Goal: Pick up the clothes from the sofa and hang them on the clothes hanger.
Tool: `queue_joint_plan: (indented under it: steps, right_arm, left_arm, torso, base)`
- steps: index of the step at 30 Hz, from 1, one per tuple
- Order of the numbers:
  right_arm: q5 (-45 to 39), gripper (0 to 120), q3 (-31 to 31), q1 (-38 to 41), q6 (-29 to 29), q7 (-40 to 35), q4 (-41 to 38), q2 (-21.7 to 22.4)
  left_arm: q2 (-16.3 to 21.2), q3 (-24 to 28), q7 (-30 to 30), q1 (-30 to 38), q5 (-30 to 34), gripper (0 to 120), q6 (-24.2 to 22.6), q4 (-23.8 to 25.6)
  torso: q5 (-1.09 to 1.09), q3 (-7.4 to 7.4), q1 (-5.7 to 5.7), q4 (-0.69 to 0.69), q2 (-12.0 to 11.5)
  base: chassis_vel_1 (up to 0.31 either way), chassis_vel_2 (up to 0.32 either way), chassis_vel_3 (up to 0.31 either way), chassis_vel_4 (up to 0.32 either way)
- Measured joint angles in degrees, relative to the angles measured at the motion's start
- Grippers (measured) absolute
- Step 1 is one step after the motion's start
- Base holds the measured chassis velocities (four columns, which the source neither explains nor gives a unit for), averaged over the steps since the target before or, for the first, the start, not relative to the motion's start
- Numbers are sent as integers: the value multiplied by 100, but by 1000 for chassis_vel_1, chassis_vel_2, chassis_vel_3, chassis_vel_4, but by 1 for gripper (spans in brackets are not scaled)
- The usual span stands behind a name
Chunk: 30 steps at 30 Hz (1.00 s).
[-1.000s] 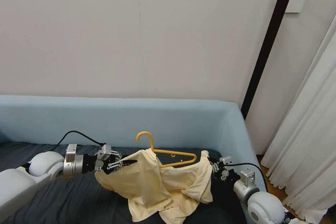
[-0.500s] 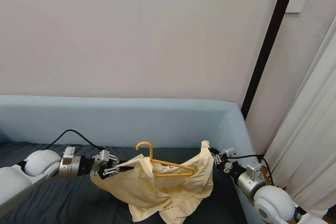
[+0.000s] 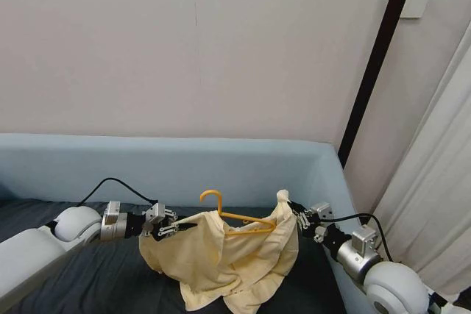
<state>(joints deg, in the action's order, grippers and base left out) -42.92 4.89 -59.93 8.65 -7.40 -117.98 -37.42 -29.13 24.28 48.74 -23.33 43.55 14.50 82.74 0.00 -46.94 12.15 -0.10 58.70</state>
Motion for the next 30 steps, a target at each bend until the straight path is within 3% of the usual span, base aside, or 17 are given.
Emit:
queue_joint_plan:
  steps: [8,19,24,30]
  right_arm:
    - [-4,0,-81,-2,20,24,-208,88]
    - [157,0,-289,230,98,49,-124,202]
    - [62,0,-288,350,124,21,-270,435]
    - [133,0,-368,405,195,-66,-574,654]
  left_arm:
    - [-160,70,-51,100,-127,7,19,-82]
    - [-348,215,49,400,-39,7,18,175]
    - [-443,232,93,424,-72,7,17,169]
    - [-849,250,-96,431,-102,7,-74,72]
  torso:
    - [-1,0,0,2,0]
    - [1,0,0,0,0]
    - [0,0,0,2,0]
    - [0,0,0,0,0]
  base:
    - [0,0,0,0]
    - [0,0,0,0]
    - [0,0,0,0]
    - [0,0,0,0]
